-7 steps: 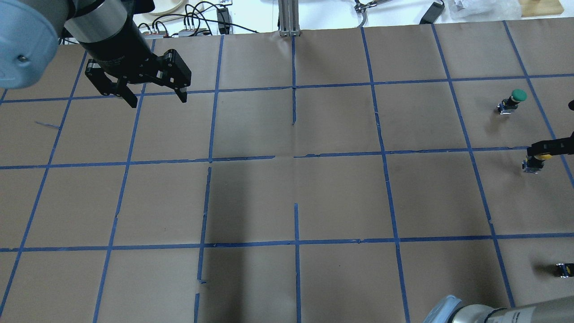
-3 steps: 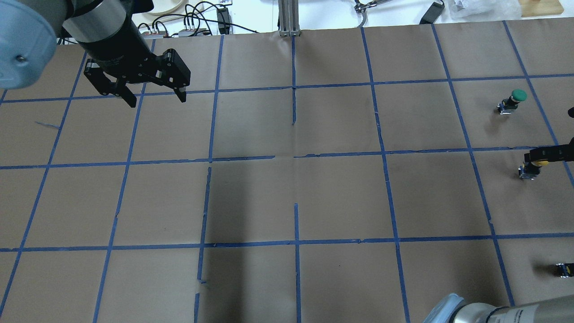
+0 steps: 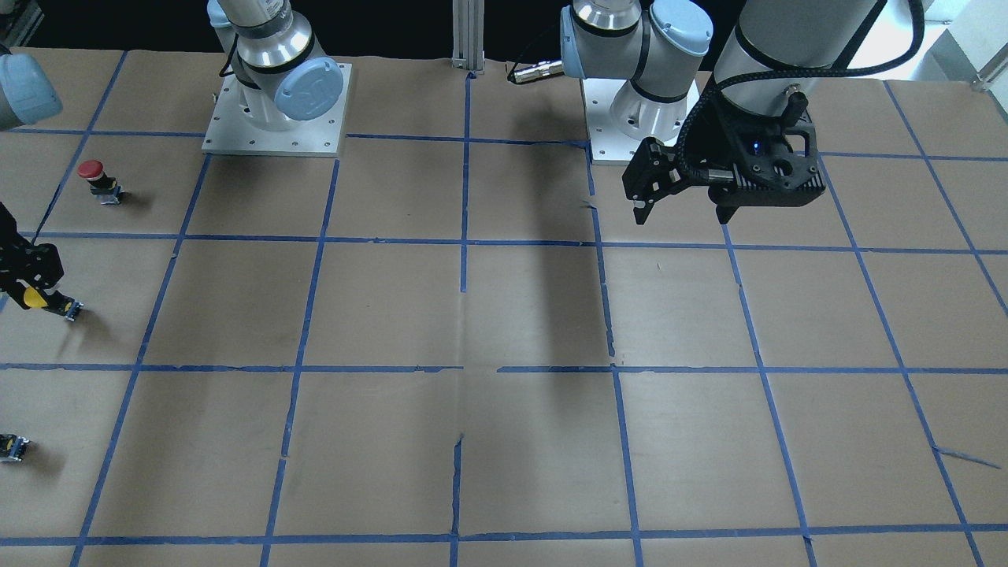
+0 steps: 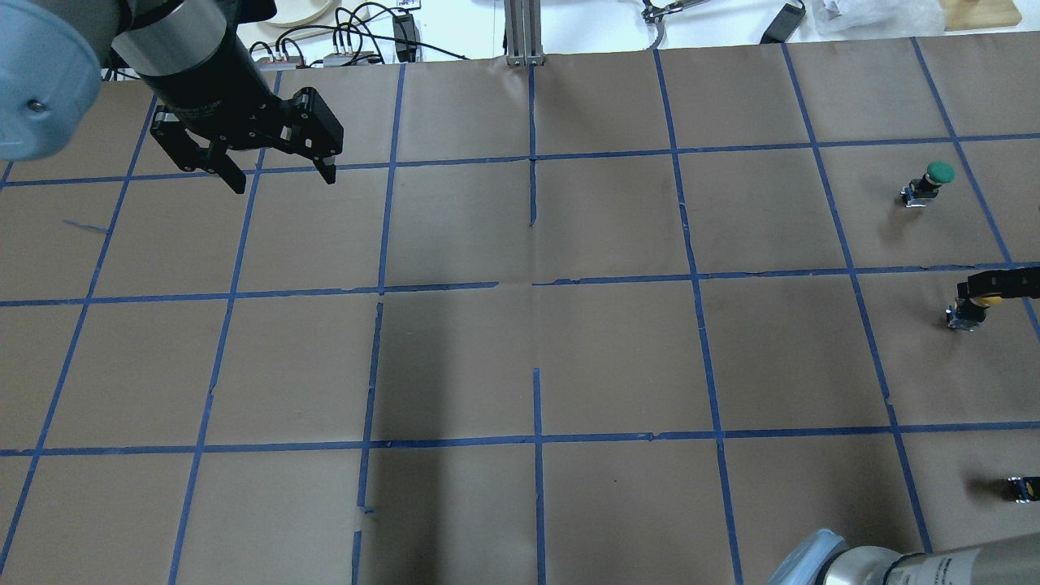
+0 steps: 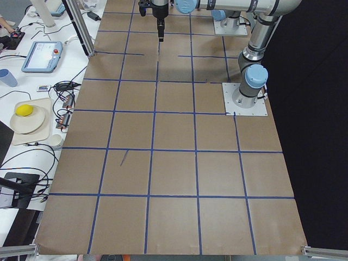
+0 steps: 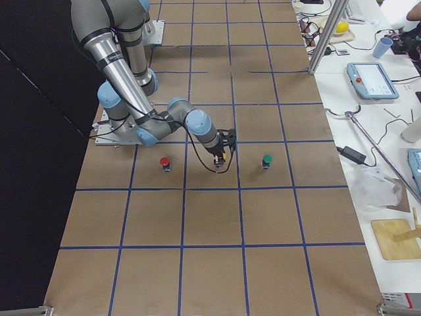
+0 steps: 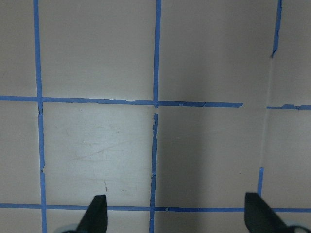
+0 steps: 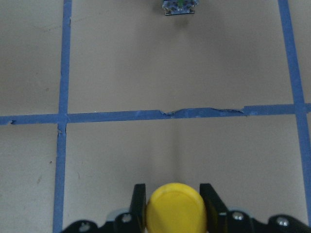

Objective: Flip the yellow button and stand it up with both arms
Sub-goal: 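Lower the yellow button upright onto the table with the right gripper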

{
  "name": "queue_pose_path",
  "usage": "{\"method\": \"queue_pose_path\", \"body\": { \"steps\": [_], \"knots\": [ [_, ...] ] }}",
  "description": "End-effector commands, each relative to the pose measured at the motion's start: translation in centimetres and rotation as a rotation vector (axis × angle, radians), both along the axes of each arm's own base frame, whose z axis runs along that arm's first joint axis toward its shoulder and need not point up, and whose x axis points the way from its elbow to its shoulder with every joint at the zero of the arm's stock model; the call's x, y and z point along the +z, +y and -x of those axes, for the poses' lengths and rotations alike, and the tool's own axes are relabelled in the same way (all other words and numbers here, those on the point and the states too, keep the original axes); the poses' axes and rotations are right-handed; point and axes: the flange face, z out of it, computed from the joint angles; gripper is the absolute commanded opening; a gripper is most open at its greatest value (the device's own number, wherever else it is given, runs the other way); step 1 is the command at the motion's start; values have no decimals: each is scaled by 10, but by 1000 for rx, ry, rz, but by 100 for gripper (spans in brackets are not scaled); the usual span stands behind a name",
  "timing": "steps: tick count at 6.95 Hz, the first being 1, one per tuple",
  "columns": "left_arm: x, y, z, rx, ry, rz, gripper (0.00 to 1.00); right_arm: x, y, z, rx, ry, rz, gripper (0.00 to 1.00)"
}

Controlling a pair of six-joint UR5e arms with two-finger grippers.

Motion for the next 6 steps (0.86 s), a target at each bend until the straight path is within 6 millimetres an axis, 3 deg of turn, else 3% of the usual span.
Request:
{"method": "queue_pose_path", "body": {
  "steps": [1, 3, 6],
  "knots": [
    [0, 0, -1, 1, -1, 1, 100, -2, 2, -1, -1, -5, -4, 23],
    [0, 0, -1, 1, -1, 1, 100, -3, 4, -4, -1, -6, -5, 26],
    [0, 0, 0, 1, 0, 2, 100, 2, 5, -4, -5, 2, 0, 57]
  ]
}}
